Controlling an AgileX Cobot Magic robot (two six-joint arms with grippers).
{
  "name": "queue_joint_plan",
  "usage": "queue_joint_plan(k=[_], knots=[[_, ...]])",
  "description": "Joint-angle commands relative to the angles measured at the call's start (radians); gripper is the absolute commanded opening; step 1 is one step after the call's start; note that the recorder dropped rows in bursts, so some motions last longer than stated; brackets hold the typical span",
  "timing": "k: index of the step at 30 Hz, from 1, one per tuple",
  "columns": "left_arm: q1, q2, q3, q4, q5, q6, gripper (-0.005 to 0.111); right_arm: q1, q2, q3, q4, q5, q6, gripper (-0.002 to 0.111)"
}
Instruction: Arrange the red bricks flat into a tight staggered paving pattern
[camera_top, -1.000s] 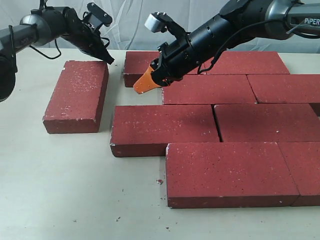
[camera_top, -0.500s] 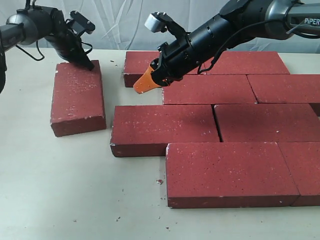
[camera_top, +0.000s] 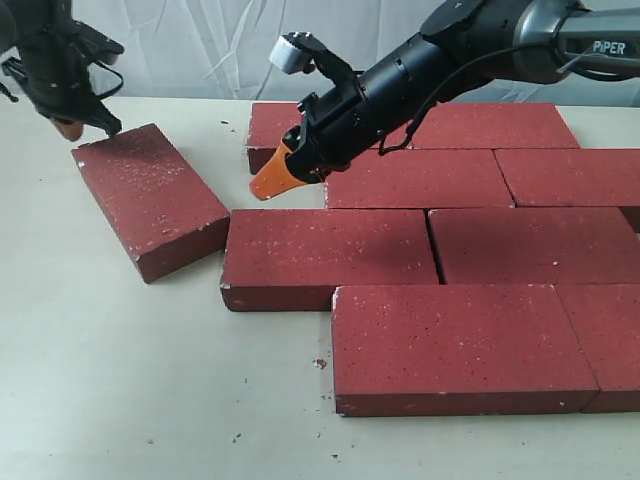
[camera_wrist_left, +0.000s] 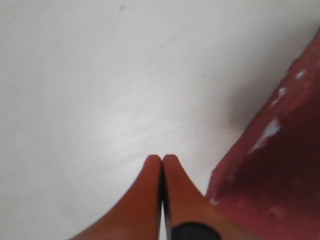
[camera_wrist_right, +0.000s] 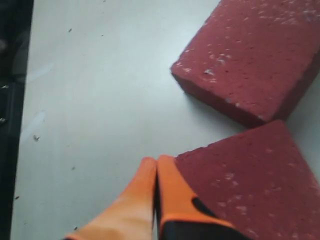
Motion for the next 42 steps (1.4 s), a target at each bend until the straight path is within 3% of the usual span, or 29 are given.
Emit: queue_joint_plan(k=[1, 7, 15, 22, 28, 34, 37, 42], knots=[[0.076, -0.093, -0.003, 0.005, 0.07, -0.081, 0.0, 0.043, 0.0, 0.006, -0.039, 0.064, -0.025, -0.001], [0.124, -0.251, 0.147, -0.235, 0.07, -0.078, 0.0, 0.117, 0.0, 0.006, -0.157, 0.051, -0.012, -0.001], [0.105, -0.463, 0.455, -0.31, 0.07, -0.015, 0.0, 0.212, 0.0, 0.006, -0.183, -0.031, -0.006, -0.001], [0.117, -0.693, 0.863, -0.383, -0.439, -0.008, 0.0, 0.253, 0.0, 0.006, -0.231, -0.115, 0.059, -0.001], [0.116, -0.707, 1.081, -0.388, -0.835, 0.009, 0.0, 0.291, 0.0, 0.006, -0.245, -0.236, 0.122, -0.001], [0.116, -0.6, 1.147, -0.389, -1.178, 0.004, 0.0, 0.372, 0.025, -0.002, -0.316, -0.44, 0.167, -0.001], [0.116, -0.551, 1.147, -0.389, -1.318, -0.007, 0.0, 0.404, 0.057, -0.052, -0.53, -0.497, 0.382, -0.001], [0.123, -0.491, 1.101, -0.385, -1.331, -0.041, 0.0, 0.42, 0.146, -0.208, -0.77, -0.353, 0.607, -0.001]])
